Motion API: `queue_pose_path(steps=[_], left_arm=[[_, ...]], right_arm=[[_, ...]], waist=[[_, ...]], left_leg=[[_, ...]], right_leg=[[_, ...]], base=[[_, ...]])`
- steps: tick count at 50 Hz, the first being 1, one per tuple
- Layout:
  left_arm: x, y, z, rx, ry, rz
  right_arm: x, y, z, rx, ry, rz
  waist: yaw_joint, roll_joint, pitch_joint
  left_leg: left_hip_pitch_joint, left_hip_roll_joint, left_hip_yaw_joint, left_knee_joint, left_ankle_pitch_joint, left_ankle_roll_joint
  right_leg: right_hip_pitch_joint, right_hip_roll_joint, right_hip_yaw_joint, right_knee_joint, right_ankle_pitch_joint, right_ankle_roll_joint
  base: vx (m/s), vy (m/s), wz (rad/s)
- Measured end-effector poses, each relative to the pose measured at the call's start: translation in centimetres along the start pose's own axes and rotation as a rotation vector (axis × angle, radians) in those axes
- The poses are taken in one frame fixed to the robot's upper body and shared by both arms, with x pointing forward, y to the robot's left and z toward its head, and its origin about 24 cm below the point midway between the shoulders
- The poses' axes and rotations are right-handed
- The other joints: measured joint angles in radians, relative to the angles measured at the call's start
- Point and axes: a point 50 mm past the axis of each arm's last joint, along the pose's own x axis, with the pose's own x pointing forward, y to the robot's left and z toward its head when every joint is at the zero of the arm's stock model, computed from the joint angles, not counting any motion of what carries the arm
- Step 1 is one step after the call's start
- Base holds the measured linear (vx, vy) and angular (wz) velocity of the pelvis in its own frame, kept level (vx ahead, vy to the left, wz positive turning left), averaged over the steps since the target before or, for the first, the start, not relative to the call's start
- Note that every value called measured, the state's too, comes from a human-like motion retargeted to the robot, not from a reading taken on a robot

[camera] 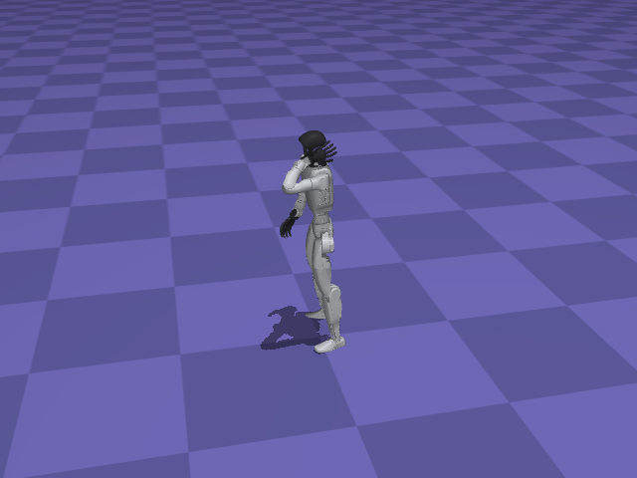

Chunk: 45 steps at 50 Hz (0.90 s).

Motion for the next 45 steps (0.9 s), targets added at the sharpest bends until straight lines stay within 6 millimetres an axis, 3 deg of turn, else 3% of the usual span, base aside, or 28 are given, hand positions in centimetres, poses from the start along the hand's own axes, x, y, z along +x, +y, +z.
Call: queue_pose_path(steps=[9,15,21,32,38,45], left_arm=[[-0.3,1.4,0.1,-0.031,0.131,0.161],[-0.3,1.9,0.3,-0.062,0.157,0.178],[0.4,1.5,0.0,-0.085,0.119,0.070],[1.2,-0.1,-1.1,-0.211,0.110,-0.154],[1.1,0.0,-1.6,-0.194,0.129,-0.114],[0.8,0.8,-0.9,-0.149,0.124,0.015]], right_arm=[[0.0,1.0,1.6,0.014,-0.072,0.079],[0.5,-0.6,3.9,0.075,-0.142,0.010],[0.8,-2.7,5.0,0.153,-0.167,-0.065],[1.3,-4.0,2.4,0.137,-0.003,-0.058],[1.1,-3.1,0.6,0.134,0.084,-0.041],[0.8,-2.0,0.4,0.143,0.064,-0.034]], waist=[[0.017,0.005,0.014],[0.014,0.031,0.006],[-0.003,0.073,-0.006],[-0.046,0.125,0.003],[-0.048,0.109,0.015],[-0.031,0.075,0.038]], left_leg=[[0.008,0.000,0.009,0.002,-0.003,-0.010],[0.014,0.002,0.014,0.015,-0.011,0.000],[0.014,0.001,0.009,0.022,-0.009,0.009],[0.009,-0.004,-0.012,-0.005,0.020,-0.004],[0.011,-0.001,-0.012,-0.021,0.026,-0.005],[0.010,0.010,-0.003,-0.013,0.012,0.003]], right_leg=[[0.004,0.001,0.011,-0.003,0.001,-0.006],[0.010,0.001,0.016,0.002,-0.001,0.009],[0.018,-0.003,0.008,0.004,-0.006,0.020],[0.026,-0.005,-0.022,-0.013,-0.008,0.011],[0.022,0.002,-0.023,-0.014,-0.008,0.003],[0.012,0.013,-0.011,-0.006,-0.005,0.003]], base=[[0.00,0.00,0.00],[0.00,0.00,0.00],[0.00,0.00,0.00],[0.00,0.00,0.00],[0.00,0.00,0.00],[0.00,0.00,0.00]])
